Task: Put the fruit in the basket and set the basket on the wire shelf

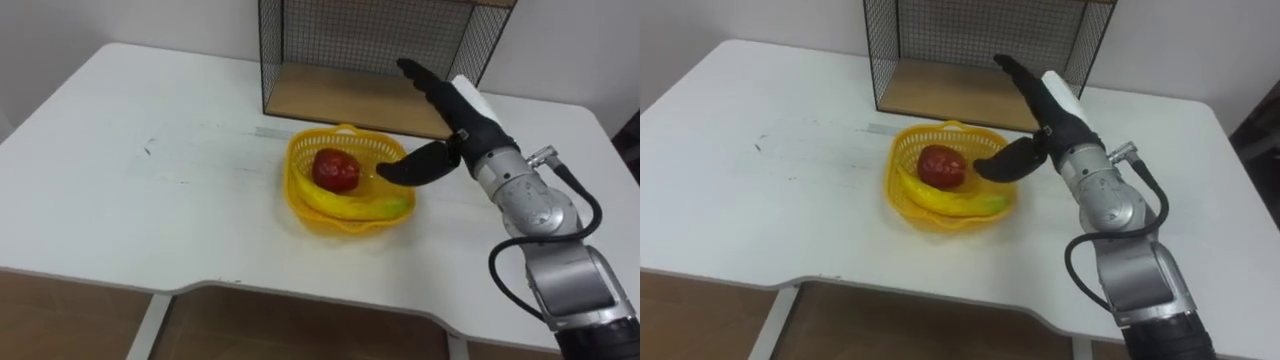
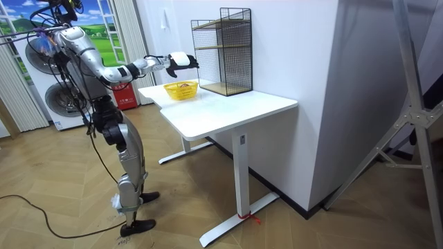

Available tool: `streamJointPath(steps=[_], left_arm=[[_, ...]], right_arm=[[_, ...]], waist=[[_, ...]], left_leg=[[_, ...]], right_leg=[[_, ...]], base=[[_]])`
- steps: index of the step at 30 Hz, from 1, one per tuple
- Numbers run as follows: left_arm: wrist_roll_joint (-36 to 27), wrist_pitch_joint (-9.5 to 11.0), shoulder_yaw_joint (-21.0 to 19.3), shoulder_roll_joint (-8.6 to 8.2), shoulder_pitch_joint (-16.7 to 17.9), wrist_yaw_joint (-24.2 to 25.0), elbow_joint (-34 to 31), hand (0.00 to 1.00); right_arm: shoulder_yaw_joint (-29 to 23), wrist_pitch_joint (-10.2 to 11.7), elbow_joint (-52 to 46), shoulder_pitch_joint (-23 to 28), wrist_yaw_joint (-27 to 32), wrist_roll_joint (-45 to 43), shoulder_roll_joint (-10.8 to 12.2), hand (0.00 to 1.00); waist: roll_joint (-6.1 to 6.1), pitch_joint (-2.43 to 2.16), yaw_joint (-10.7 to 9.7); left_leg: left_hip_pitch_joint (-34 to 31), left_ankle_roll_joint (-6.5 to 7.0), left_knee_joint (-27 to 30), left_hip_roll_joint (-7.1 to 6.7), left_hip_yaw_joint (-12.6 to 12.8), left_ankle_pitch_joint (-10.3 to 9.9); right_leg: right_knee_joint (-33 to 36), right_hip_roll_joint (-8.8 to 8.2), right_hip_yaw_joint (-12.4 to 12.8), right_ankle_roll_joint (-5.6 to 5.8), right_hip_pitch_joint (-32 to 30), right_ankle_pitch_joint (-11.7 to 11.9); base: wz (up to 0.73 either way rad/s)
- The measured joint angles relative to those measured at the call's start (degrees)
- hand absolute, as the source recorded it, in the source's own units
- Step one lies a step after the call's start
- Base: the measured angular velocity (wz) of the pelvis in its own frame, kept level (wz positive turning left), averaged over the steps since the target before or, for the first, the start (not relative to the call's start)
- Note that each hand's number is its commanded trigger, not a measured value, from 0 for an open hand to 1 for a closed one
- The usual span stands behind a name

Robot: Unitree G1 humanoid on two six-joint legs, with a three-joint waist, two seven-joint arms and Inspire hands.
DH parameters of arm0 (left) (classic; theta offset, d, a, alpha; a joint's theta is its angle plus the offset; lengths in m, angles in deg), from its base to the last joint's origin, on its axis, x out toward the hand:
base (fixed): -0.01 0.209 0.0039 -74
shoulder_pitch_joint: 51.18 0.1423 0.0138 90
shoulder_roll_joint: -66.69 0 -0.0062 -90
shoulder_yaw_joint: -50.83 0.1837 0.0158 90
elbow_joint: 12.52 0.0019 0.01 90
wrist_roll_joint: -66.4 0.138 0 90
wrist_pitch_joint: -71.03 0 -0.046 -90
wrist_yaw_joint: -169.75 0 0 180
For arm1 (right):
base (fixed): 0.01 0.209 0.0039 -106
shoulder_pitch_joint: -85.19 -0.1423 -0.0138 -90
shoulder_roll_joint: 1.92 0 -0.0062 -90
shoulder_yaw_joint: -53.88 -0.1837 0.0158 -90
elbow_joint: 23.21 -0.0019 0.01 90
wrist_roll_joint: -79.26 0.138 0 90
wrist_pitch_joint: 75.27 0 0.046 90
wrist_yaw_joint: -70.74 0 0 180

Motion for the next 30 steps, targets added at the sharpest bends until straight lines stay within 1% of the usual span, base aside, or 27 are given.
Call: streamJointPath(steps=[2, 5, 10, 13, 16, 17, 19, 21, 22, 23, 24, 25, 26, 27, 28, 30], left_arm=[[-0.07, 0.0, -0.17, 0.02, 0.04, 0.0, -0.01, 0.0], [-0.1, 0.02, -1.26, 0.04, 0.09, -0.1, -0.04, 0.0], [-1.77, 0.07, -2.15, 0.01, 0.11, -2.63, -0.06, 0.0], [-4.61, 1.01, -2.39, -0.16, 0.31, -4.95, 0.03, 0.0], [-8.82, 1.98, -5.06, -0.95, 0.76, -7.21, 0.05, 0.0], [-11.28, 2.3, -6.76, -1.38, 0.76, -8.09, 0.05, 0.0], [-15.21, 2.51, -8.66, -1.86, 0.87, -9.92, 0.07, 0.0], [-22.37, 3.05, -11.77, -2.16, 1.04, -13.15, 0.06, 0.0], [-24.72, 3.1, -12.86, -2.17, 1.07, -14.03, 0.06, 0.0], [-28.29, 3.24, -14.98, -2.13, 1.14, -16.07, -0.16, 0.0], [-30.62, 3.23, -17.35, -2.11, 1.29, -18.23, -1.24, 0.0], [-31.82, 3.23, -18.48, -2.12, 1.29, -19.38, -2.11, 0.0], [-34.17, 3.29, -20.7, -2.11, 1.28, -22.04, -4.59, 0.0], [-36.69, 3.4, -22.86, -2.08, 1.25, -24.58, -7.71, 0.0], [-37.55, 3.58, -23.79, -2.06, 1.28, -26.0, -9.23, 0.0], [-40.34, 4.66, -27.06, -2.03, 1.3, -32.47, -15.76, 0.0]], right_arm=[[-1.13, 0.0, 0.03, 0.07, 1.25, 2.57, -0.09, 0.0], [-1.59, 0.02, 0.04, 0.12, 3.33, 6.65, -0.96, 0.0], [-1.79, 0.33, 1.03, 0.33, 5.98, 9.67, -1.12, 0.0], [-3.29, 1.08, 1.22, 1.91, 7.52, 14.28, -1.11, 0.0], [-4.45, 1.78, 1.2, 3.43, 10.0, 18.83, -1.12, 0.0], [-5.62, 2.15, 1.2, 4.34, 10.61, 20.31, -1.1, 0.0], [-7.51, 2.56, 1.21, 6.01, 12.23, 22.83, -1.1, 0.0], [-9.37, 3.22, 1.37, 8.61, 14.82, 26.26, -1.09, 0.0], [-9.92, 3.29, 1.37, 9.34, 15.44, 27.27, -1.09, 0.0], [-10.63, 3.44, 1.36, 11.0, 17.11, 28.33, -1.09, 0.0], [-10.91, 3.52, 1.25, 12.51, 18.65, 28.69, -1.09, 0.0], [-11.1, 3.53, 1.14, 13.09, 19.29, 28.89, -1.08, 0.0], [-11.67, 3.54, 1.13, 14.02, 20.46, 29.14, -1.05, 0.0], [-12.69, 3.58, 1.11, 14.87, 21.63, 29.31, -1.06, 0.0], [-13.06, 3.59, 1.12, 15.18, 22.35, 29.33, -1.05, 0.0], [-14.6, 3.71, 0.35, 16.89, 24.93, 29.21, -1.02, 0.0]], waist=[[-0.03, -0.06, -0.09], [-0.26, -0.2, -0.2], [-0.49, -0.17, -1.12], [-0.37, -0.07, -1.36], [-0.29, -0.01, -1.52], [-0.14, 0.09, -1.63], [0.03, 0.09, -1.6], [0.27, -0.02, -1.51], [0.38, -0.01, -1.53], [0.68, -0.02, -1.54], [1.01, -0.19, -1.59], [1.22, -0.22, -1.56], [1.77, -0.2, -1.57], [2.18, -0.38, -1.53], [2.42, -0.42, -1.31], [3.6, -0.79, -0.92]], left_leg=[[0.28, 0.08, -0.03, -0.01, 0.16, 0.06], [0.63, 0.12, -0.59, -0.11, 0.38, 0.08], [1.77, 0.08, -1.54, -0.01, 0.62, 0.1], [1.97, 0.08, -1.59, 0.01, 0.68, 0.08], [1.86, 0.09, -1.57, 0.03, 0.72, 0.05], [1.8, 0.1, -1.44, 0.05, 0.71, 0.04], [1.75, 0.12, -1.27, 0.05, 0.69, 0.02], [1.85, 0.13, -1.46, 0.04, 0.8, 0.04], [1.88, 0.14, -1.46, 0.04, 0.79, 0.04], [2.01, 0.14, -1.45, 0.0, 0.68, 0.04], [2.08, 0.14, -1.47, -0.01, 0.67, 0.04], [2.08, 0.14, -1.49, 0.0, 0.67, 0.04], [2.07, 0.14, -1.51, 0.0, 0.67, 0.05], [2.11, 0.15, -1.55, -0.01, 0.67, 0.06], [2.35, 0.17, -1.65, -0.02, 0.68, 0.08], [2.7, 0.22, -1.9, -0.2, 0.61, 0.22]], right_leg=[[-0.67, 0.03, 0.1, 0.03, 0.09, 0.04], [-0.78, -0.12, 0.26, 0.07, 0.5, 0.03], [-0.7, -0.16, 0.27, 0.08, 1.14, 0.03], [-0.65, -0.17, 0.34, 0.08, 1.33, 0.04], [-0.61, -0.18, 0.32, 0.09, 1.42, 0.05], [-0.61, -0.2, 0.27, 0.09, 1.41, 0.05], [-0.58, -0.21, 0.23, 0.09, 1.31, 0.05], [-0.55, -0.24, 0.45, 0.09, 1.28, 0.06], [-0.57, -0.24, 0.4, 0.09, 1.36, 0.08], [-0.66, -0.25, 0.26, 0.11, 1.65, 0.09], [-0.66, -0.27, 0.19, 0.12, 1.7, 0.09], [-0.66, -0.28, 0.12, 0.12, 1.69, 0.09], [-0.64, -0.3, 0.06, 0.11, 1.67, 0.09], [-0.64, -0.32, 0.09, 0.12, 1.6, 0.09], [-0.65, -0.37, 0.13, 0.12, 1.56, 0.09], [-0.84, -0.51, 0.22, 0.18, 1.72, 0.03]], base=[[0.0], [-0.01], [-0.02], [0.0], [0.0], [0.0], [0.0], [-0.03], [0.0], [0.03], [0.04], [0.0], [0.0], [0.0], [-0.03], [-0.02]])
